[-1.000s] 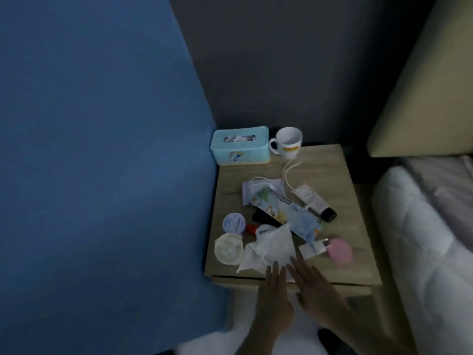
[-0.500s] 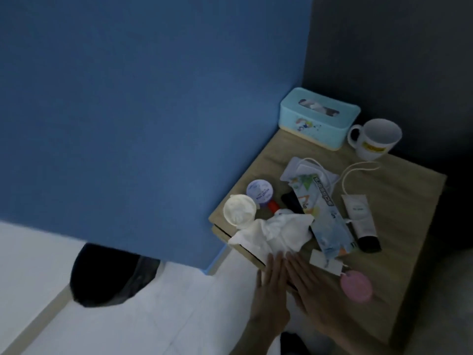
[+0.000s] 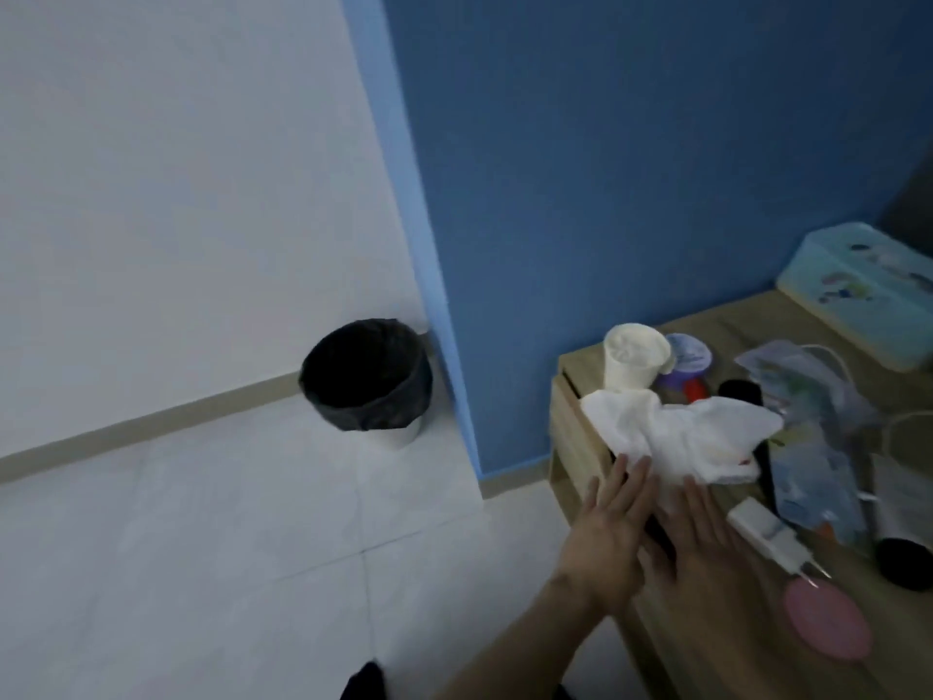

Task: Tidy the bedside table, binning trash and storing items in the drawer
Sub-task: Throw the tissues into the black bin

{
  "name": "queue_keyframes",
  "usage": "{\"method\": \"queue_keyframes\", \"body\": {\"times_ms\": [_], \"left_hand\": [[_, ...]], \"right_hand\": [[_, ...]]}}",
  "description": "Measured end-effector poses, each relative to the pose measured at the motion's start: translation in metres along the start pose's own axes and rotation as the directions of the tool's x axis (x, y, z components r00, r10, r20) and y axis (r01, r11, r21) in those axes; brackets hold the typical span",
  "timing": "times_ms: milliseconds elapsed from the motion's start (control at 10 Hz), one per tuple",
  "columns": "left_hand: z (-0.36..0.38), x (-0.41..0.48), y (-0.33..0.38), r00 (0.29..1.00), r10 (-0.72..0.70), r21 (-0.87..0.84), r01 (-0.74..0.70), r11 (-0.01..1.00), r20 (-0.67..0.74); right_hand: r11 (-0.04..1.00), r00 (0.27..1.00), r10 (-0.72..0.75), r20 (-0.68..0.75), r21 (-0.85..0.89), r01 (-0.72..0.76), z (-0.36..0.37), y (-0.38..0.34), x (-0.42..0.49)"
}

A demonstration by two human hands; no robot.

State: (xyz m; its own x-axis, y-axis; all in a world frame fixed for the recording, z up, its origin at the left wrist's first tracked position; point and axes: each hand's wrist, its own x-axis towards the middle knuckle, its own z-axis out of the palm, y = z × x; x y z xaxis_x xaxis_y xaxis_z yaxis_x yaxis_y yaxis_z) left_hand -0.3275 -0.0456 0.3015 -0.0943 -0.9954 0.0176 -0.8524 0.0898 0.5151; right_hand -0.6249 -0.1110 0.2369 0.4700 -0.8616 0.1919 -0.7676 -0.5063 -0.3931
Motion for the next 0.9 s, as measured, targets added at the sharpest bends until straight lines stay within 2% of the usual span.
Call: {"method": "queue_keyframes", "body": {"times_ms": [100,200,300,400,500,700,900], "left_hand": [[-0.019,-0.033,-0.019,0.992,-0.122,-0.102,0.119,0.988,-0.025],[-0.041,-0.049,-0.056,0.973,-0.226,-0.148,0.216,0.965,-0.054],[-0.081,-0.053,-0.119,0.888,-0.428,-0.156,0.405,0.901,-0.170],[-0.097,-0.057,-0.164,0.847,-0.500,-0.142,0.481,0.865,-0.181],[-0.110,-0.055,-0.230,0.790,-0.580,-0.097,0.573,0.814,-0.201],[-0.109,-0.039,-0.321,0.756,-0.616,-0.042,0.623,0.781,-0.222],[-0.093,-0.019,-0.403,0.767,-0.626,0.049,0.636,0.770,-0.139]], "right_hand": [[0.992,0.970,-0.125,-0.207,-0.049,0.117,0.027,-0.133,0.042],[0.997,0.978,-0.069,-0.198,0.019,0.074,0.025,-0.184,0.073],[0.946,0.957,-0.292,0.004,0.153,0.288,0.057,-0.263,0.126],[0.926,0.940,-0.331,0.085,0.219,0.307,0.098,-0.308,0.162],[0.909,0.886,-0.403,0.231,0.215,0.358,0.163,-0.366,0.214],[0.902,0.837,-0.431,0.337,0.165,0.398,0.248,-0.405,0.285],[0.899,0.782,-0.405,0.474,0.054,0.434,0.347,-0.411,0.325]]}}
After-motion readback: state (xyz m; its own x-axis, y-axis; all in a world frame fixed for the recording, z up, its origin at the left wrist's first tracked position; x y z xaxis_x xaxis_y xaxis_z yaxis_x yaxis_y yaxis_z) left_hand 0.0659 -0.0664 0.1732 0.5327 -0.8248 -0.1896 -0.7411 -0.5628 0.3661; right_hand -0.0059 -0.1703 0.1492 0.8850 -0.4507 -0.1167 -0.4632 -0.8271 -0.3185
